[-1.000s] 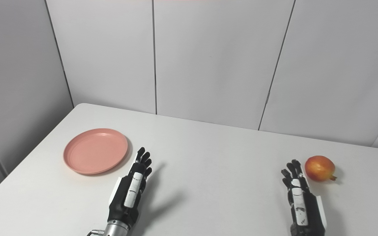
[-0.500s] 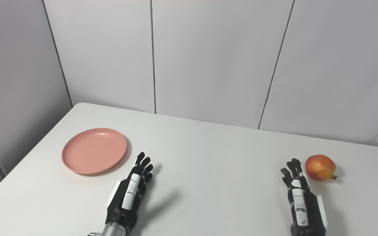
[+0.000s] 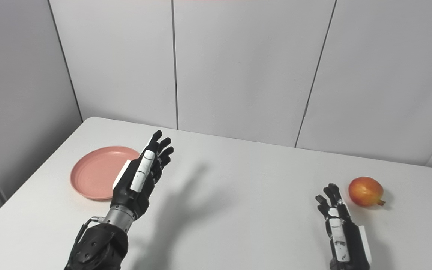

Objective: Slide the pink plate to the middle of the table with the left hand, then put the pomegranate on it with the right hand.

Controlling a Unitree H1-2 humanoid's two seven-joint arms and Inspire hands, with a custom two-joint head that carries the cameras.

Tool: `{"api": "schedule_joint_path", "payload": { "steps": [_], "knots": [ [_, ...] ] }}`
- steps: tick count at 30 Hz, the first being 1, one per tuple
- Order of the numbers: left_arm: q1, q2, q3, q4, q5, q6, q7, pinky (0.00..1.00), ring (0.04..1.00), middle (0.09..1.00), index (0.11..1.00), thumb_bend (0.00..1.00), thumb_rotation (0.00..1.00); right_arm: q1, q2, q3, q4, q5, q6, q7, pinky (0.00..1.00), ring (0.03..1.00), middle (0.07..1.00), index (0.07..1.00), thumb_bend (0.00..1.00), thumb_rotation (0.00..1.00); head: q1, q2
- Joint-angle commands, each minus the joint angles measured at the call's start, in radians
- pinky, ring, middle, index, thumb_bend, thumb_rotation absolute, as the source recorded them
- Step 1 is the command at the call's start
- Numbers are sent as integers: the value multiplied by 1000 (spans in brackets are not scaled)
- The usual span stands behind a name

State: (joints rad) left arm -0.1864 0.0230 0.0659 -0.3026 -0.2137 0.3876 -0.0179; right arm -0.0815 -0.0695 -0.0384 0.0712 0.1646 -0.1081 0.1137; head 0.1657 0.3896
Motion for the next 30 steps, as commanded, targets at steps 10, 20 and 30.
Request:
{"api": "schedule_joint_path", "payload": {
  "steps": [10,20,30],
  "knots": [
    [-166,212,95,26,-120,29,-109,878,880,889,914,916,813,50,11,10,42,6,23,11,940,903,952,940,818,831,9,-4],
    [-263,354,207,224,-162,-57,-166,864,888,904,940,911,803,49,3,5,53,17,19,25,929,892,943,934,812,818,15,-8],
    [-335,434,292,453,-177,-145,-189,924,890,884,950,915,745,61,-5,3,35,16,34,23,906,873,924,933,811,819,17,1]
  ]
}}
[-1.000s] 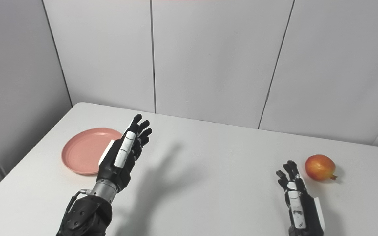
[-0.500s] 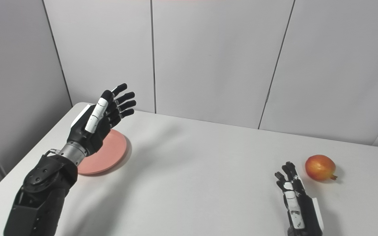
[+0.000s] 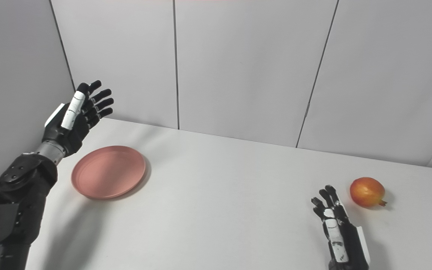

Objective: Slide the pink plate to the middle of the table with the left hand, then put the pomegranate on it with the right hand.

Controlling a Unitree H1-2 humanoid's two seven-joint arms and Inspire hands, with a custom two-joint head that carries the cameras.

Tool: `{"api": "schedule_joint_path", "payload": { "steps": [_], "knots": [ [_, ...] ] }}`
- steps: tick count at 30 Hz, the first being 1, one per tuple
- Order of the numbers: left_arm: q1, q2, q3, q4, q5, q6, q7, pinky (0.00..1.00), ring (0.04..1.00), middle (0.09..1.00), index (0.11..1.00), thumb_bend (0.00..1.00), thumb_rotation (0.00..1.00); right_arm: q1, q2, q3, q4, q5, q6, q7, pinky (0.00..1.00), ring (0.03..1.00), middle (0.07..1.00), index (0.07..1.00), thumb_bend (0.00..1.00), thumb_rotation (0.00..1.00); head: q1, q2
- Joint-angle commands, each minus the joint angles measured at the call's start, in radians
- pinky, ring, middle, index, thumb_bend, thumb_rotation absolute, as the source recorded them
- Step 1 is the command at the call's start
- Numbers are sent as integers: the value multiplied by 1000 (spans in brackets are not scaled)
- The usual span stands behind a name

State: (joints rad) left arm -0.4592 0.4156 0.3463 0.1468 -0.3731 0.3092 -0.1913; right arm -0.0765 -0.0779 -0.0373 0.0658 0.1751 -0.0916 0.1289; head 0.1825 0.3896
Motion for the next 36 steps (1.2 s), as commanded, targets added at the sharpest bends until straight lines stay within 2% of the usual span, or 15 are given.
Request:
{"api": "schedule_joint_path", "payload": {
  "steps": [1,5,8,12,18,20,23,24,26,29,32,36],
  "knots": [
    [-68,48,17,27,-15,-79,-22,911,891,888,956,930,739,56,2,2,41,6,17,9,903,870,922,931,815,820,2,2],
    [-100,86,32,156,-29,-137,-62,920,894,900,982,951,729,57,0,2,37,6,23,8,903,871,919,929,828,824,4,3],
    [-124,107,42,269,-37,-194,-89,924,897,907,984,925,726,57,-2,4,39,3,21,8,903,874,919,933,817,827,4,3],
    [-140,111,45,388,-7,-292,-77,859,878,889,966,961,735,56,0,0,40,9,24,7,898,868,914,934,822,822,4,3],
    [-139,114,23,494,19,-393,-85,827,884,896,991,981,762,59,-2,0,33,8,25,7,899,871,914,936,821,822,-2,8],
    [-140,108,22,516,15,-406,-76,800,872,884,971,978,751,60,-3,1,30,7,25,8,897,869,914,937,818,825,-1,14],
    [-140,99,26,547,-1,-413,-73,836,876,886,974,945,724,61,-4,1,27,7,26,8,893,865,909,934,822,824,-1,14],
    [-142,100,21,576,5,-424,-73,842,878,888,976,939,723,61,-4,1,26,6,25,7,892,864,908,934,824,824,-4,17],
    [-154,104,17,647,5,-446,-84,770,847,873,969,972,741,62,-6,-1,25,6,24,7,888,867,908,934,826,829,-5,19],
    [-178,109,23,764,-13,-482,-118,814,843,868,956,997,717,63,-6,-2,24,8,27,7,885,868,908,933,824,827,-7,21],
    [-196,110,19,836,-5,-515,-125,821,826,834,940,1000,701,62,-5,-3,25,9,28,6,883,867,908,932,829,822,-7,21],
    [-211,107,13,896,1,-549,-133,768,799,801,928,1000,698,65,-4,-3,16,7,34,3,878,862,904,929,820,817,-9,25]
  ]
}}
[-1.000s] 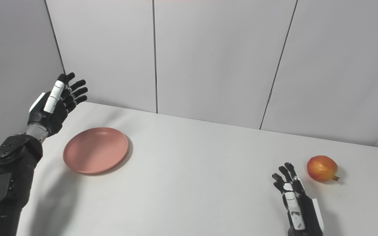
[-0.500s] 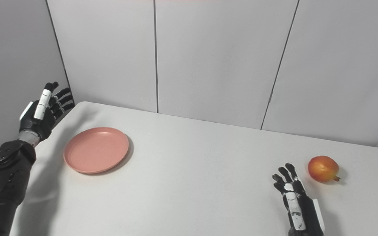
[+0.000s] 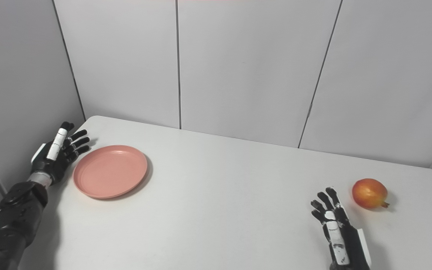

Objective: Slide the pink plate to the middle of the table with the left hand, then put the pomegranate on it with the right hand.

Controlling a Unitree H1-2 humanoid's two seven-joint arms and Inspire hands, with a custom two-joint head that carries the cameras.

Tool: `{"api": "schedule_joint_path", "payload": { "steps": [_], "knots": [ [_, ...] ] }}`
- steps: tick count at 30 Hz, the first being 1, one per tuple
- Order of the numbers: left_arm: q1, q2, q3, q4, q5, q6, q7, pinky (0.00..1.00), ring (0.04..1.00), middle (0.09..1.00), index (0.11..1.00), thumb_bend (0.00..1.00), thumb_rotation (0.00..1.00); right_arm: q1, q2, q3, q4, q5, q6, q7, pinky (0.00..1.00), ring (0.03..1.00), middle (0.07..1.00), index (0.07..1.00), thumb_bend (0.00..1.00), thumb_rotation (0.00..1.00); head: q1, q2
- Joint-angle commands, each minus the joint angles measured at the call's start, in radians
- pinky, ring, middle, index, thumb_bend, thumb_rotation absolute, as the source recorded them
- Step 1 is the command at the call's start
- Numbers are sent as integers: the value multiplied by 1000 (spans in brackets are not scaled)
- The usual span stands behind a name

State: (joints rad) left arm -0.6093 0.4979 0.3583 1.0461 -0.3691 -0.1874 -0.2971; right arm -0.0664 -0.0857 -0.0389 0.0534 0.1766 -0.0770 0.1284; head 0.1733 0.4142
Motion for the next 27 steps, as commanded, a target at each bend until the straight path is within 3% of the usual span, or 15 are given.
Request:
{"api": "schedule_joint_path", "payload": {
  "steps": [1,10,16,22,27],
  "knots": [
    [-63,25,0,6,-4,-57,-31,767,801,804,929,1000,700,56,4,-1,25,4,22,2,875,860,903,927,821,816,0,4],
    [-88,33,5,119,-19,-98,-81,731,784,814,915,1000,682,55,8,1,18,2,29,0,866,857,904,927,807,820,-3,5],
    [-52,12,-10,64,-11,-108,-93,800,853,878,964,985,733,51,9,0,21,0,30,-2,861,852,900,924,821,819,-7,5],
    [0,-17,-14,-27,-18,-69,-89,881,888,895,980,939,767,51,12,4,21,0,35,-4,868,855,906,926,836,820,-12,1],
    [22,-35,-10,-57,-28,-61,-92,833,873,887,996,924,763,54,13,7,8,-7,50,-10,853,845,903,925,825,821,-14,8]
  ]
}}
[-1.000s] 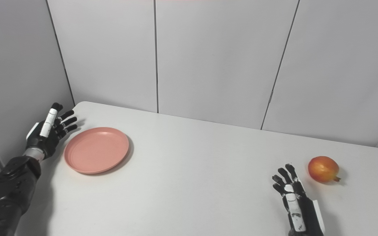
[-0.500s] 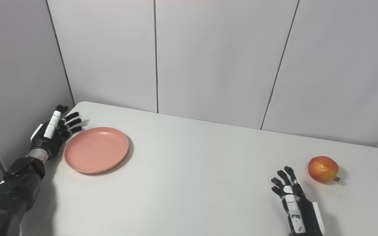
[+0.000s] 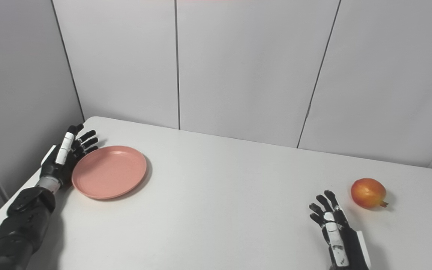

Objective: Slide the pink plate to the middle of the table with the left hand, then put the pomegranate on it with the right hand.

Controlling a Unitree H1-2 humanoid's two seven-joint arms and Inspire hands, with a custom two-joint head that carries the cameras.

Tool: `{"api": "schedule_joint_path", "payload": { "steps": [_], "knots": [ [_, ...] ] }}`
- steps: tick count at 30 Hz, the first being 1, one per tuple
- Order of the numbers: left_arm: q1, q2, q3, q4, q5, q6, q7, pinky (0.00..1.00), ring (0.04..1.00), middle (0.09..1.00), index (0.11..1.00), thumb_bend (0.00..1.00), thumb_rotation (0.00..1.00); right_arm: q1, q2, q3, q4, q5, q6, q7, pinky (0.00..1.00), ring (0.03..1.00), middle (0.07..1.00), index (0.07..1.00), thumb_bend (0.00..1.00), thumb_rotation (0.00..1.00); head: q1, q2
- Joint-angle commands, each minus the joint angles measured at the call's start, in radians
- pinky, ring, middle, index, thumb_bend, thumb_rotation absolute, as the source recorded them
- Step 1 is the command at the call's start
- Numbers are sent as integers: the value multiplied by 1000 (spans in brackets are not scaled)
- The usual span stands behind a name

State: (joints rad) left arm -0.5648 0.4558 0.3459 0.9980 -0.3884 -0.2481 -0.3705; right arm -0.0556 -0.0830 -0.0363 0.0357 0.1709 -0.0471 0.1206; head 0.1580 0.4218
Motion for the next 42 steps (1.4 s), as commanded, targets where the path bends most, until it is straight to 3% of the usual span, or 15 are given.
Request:
{"api": "schedule_joint_path", "payload": {
  "steps": [1,3,10,14,22,29,35,42],
  "knots": [
    [-27,8,4,12,-12,-8,-25,826,872,890,998,925,763,43,11,4,25,-1,21,-2,852,845,904,926,822,822,1,0],
    [-34,9,7,42,-19,-18,-37,817,866,889,1000,942,750,43,11,4,24,-3,22,-3,851,847,907,929,813,826,2,3],
    [-12,-14,3,-11,-41,5,-72,814,905,920,1000,976,718,40,11,8,27,-14,19,-3,843,844,909,935,843,834,-3,6],
    [-15,-23,3,4,-39,0,-76,800,902,923,1000,942,714,39,12,9,28,-19,17,-5,843,846,909,936,826,843,-5,9],
    [-11,-68,-9,-41,-29,12,-38,776,869,900,989,941,708,36,16,10,33,-17,14,-7,842,845,905,935,820,837,-13,13],
    [-19,-109,-47,-84,11,23,17,719,808,822,959,941,713,31,23,15,35,-20,17,-12,843,845,906,936,818,834,-21,13],
    [-26,-128,-75,-107,23,54,33,720,813,829,951,961,696,31,28,20,30,-27,17,-11,836,841,901,932,799,833,-27,16],
    [-36,-142,-90,-105,32,63,38,714,817,833,952,894,704,35,33,20,17,-26,27,-11,834,835,899,926,826,818,-31,23]
  ]
}}
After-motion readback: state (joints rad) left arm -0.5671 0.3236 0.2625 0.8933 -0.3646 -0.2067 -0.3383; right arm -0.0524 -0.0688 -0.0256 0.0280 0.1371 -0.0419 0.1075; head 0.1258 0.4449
